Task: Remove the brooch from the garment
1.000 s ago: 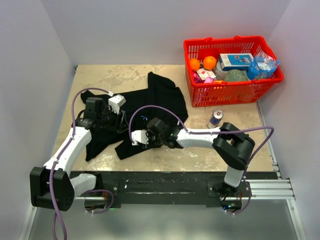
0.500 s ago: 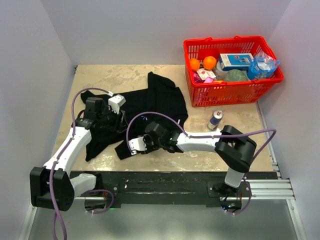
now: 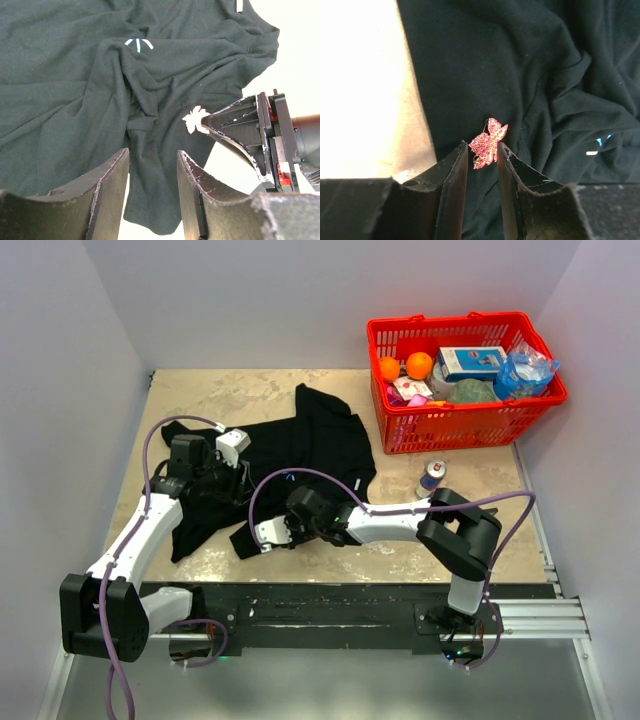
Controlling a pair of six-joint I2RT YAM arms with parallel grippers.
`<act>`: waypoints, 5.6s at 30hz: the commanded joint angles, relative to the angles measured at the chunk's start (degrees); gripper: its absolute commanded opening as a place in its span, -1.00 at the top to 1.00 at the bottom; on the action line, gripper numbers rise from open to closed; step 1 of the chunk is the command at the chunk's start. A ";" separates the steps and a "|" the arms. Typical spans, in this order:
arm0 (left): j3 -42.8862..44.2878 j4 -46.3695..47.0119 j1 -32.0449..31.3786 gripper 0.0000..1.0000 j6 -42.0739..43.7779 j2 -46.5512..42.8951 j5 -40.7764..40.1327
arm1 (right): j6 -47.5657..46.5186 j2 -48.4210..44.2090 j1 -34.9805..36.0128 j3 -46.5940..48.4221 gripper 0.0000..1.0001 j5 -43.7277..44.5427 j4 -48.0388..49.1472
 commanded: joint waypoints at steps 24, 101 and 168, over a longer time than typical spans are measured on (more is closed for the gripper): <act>1.04 1.31 0.81 0.03 -0.05 0.01 0.86 | -0.94 0.02 0.60 2.14 0.96 5.70 7.18; 31.18 1.22 1.07 0.05 2.41 34.19 4.46 | -4.72 -61.16 -71.73 -16.40 1.00 16.17 -53.55; 25.56 2.80 -2.18 0.05 -1.45 31.38 3.76 | -14.38 -60.28 -71.73 -36.70 1.00 7.99 -24.11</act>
